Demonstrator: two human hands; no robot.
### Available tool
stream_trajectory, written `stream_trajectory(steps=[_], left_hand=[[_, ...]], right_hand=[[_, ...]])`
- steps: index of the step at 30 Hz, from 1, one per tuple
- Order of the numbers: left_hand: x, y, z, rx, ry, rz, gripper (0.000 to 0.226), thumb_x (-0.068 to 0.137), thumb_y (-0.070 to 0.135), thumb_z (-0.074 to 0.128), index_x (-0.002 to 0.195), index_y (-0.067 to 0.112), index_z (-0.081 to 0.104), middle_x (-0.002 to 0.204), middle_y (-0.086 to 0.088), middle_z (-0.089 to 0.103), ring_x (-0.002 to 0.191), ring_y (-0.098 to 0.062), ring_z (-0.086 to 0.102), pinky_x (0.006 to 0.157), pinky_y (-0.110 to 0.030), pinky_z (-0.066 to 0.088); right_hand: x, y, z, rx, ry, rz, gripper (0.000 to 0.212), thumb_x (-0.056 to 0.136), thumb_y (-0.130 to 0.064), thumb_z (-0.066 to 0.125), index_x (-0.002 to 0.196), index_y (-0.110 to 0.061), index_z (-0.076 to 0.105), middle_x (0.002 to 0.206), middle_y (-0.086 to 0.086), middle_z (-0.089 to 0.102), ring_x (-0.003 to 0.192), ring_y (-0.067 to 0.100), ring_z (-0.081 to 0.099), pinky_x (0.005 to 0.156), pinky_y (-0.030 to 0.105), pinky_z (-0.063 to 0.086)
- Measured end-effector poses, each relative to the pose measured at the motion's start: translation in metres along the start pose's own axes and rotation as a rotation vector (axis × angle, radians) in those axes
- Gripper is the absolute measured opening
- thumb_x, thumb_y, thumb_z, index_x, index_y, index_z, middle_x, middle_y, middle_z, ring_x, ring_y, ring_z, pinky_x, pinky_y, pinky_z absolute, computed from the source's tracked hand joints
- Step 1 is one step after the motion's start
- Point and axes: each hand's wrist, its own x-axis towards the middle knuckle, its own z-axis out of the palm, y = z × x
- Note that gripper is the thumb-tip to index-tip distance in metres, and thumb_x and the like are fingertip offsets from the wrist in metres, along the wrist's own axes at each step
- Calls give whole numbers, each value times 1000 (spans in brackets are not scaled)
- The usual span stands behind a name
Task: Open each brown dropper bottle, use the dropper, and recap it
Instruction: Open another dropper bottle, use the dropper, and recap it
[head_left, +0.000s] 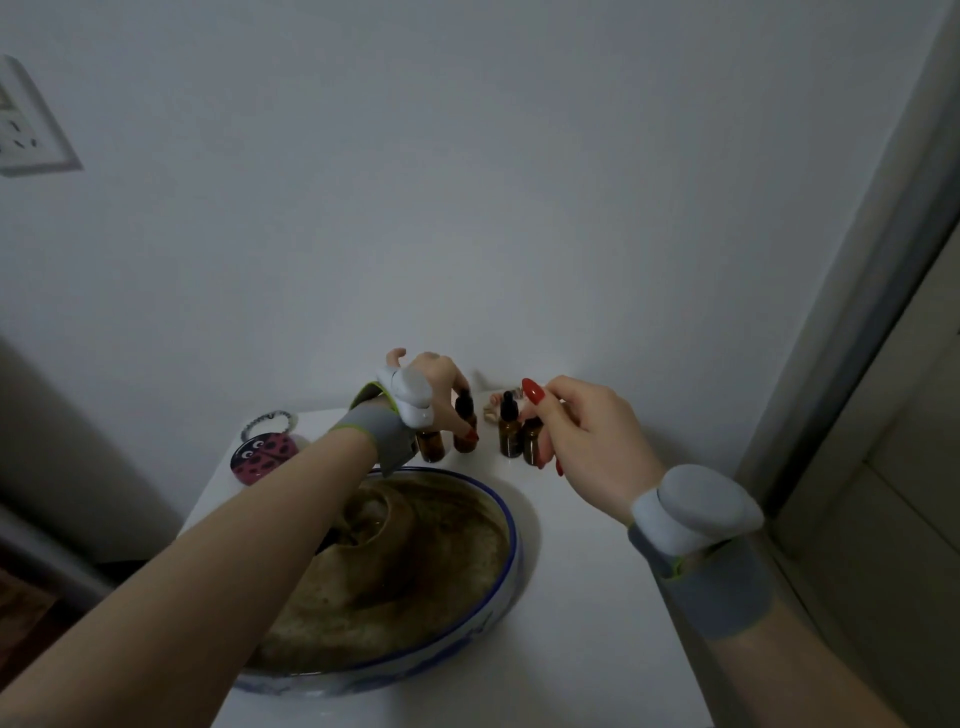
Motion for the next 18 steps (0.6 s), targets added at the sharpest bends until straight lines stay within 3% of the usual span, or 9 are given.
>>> stream_trajectory(steps=[2, 5, 8, 12, 15, 18], left_hand=[[3, 0, 5, 126, 1, 25, 46, 71, 62, 69, 106, 33, 67, 133, 11, 53, 143, -12, 22, 116, -56, 1], [8, 0, 10, 226, -42, 7, 45, 73, 65, 64, 108, 37, 66, 140, 13, 45, 148, -14, 5, 113, -63, -5], [9, 0, 13, 304, -81, -24, 46, 76, 67, 60, 110, 38, 63, 147, 10, 36, 148, -16, 1, 112, -65, -8], [9, -1, 10, 215, -61, -5, 56, 71, 59, 71, 115, 25, 66, 146, 5, 41, 143, -23, 20, 115, -57, 4], [5, 2, 8, 371, -143, -64, 64, 75, 71, 59, 120, 27, 62, 151, 7, 33, 148, -19, 2, 110, -65, -6], [6, 3, 9, 362, -154, -74, 64, 76, 71, 57, 120, 24, 62, 148, 7, 39, 148, -16, 2, 111, -66, -7]], right_hand=[[0, -1, 1, 4, -9, -6, 34, 100, -37, 42, 88, -14, 64, 59, -5, 61, 45, 1, 52, 54, 18, 44], [0, -2, 2, 9, -16, -12, 35, 100, -39, 42, 89, -14, 64, 61, -2, 63, 48, 3, 53, 54, 17, 44], [0, -2, 2, 20, -22, -5, 34, 100, -38, 42, 89, -14, 64, 62, 0, 63, 48, 3, 53, 53, 16, 45], [1, -1, 1, 28, -20, 6, 34, 102, -31, 40, 86, -13, 64, 60, 1, 62, 45, 1, 51, 49, 11, 41], [2, 1, 1, 35, -41, 28, 35, 102, -32, 38, 86, -15, 63, 61, 2, 63, 46, 2, 51, 54, 16, 42], [2, 1, 3, 35, -70, 32, 34, 102, -35, 37, 86, -17, 62, 59, -3, 61, 45, 0, 51, 55, 18, 41]])
